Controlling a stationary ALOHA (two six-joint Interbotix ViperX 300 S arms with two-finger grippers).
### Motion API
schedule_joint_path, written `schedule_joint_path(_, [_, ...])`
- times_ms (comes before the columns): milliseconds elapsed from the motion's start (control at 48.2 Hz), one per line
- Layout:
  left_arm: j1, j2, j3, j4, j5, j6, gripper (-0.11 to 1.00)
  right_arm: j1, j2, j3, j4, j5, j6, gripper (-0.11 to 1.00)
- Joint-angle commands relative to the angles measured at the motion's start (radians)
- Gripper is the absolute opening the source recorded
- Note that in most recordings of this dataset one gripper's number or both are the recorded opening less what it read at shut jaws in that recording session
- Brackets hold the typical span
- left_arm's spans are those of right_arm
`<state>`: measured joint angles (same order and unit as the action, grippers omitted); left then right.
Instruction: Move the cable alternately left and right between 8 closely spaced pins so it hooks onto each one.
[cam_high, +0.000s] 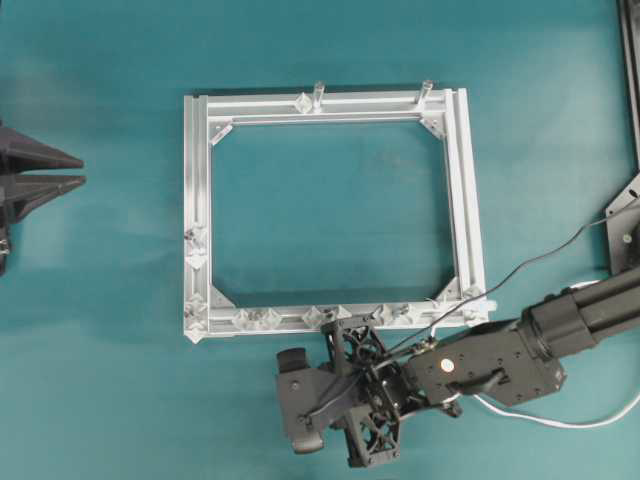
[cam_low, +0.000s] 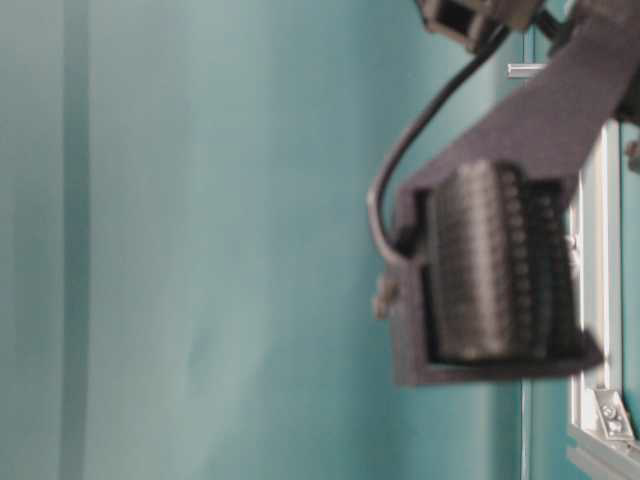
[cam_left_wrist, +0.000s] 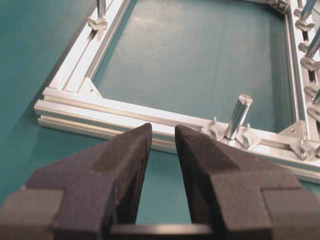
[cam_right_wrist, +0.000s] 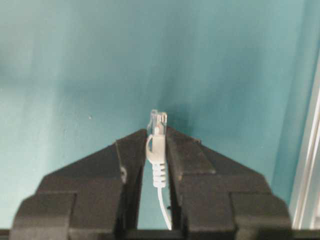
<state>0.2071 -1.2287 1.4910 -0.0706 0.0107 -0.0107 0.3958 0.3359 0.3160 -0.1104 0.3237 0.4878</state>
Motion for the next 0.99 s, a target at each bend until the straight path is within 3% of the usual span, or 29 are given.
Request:
schedule_joint_path(0, [-0.002,-0.014,-0.005,0.002,0.005,-0.009,0.32,0.003,-0.031,-0.031,0.000,0.023,0.000,0.14])
schedule_joint_path(249, [0.000,-0.028,0.002,0.002,0.009,-0.009,0.32,0.003,-0.132,-0.034,0.000,0.210,0.005,0.14])
schedule_joint_path(352, [-0.002,-0.028,0.005,0.002,0.009,-0.009,0.32,0.005,-0.175,-0.032,-0.002,0.299,0.037,0.14])
schedule_joint_path(725, [-0.002,-0.028,0.003,0.002,0.009,-0.011,0.32,0.021,-0.275,0.017,-0.017,0.439,0.393,0.14])
schedule_joint_path(974, [0.000,-0.028,0.005,0.002,0.009,-0.011,0.32,0.032,-0.331,0.057,-0.098,0.549,0.707,0.14])
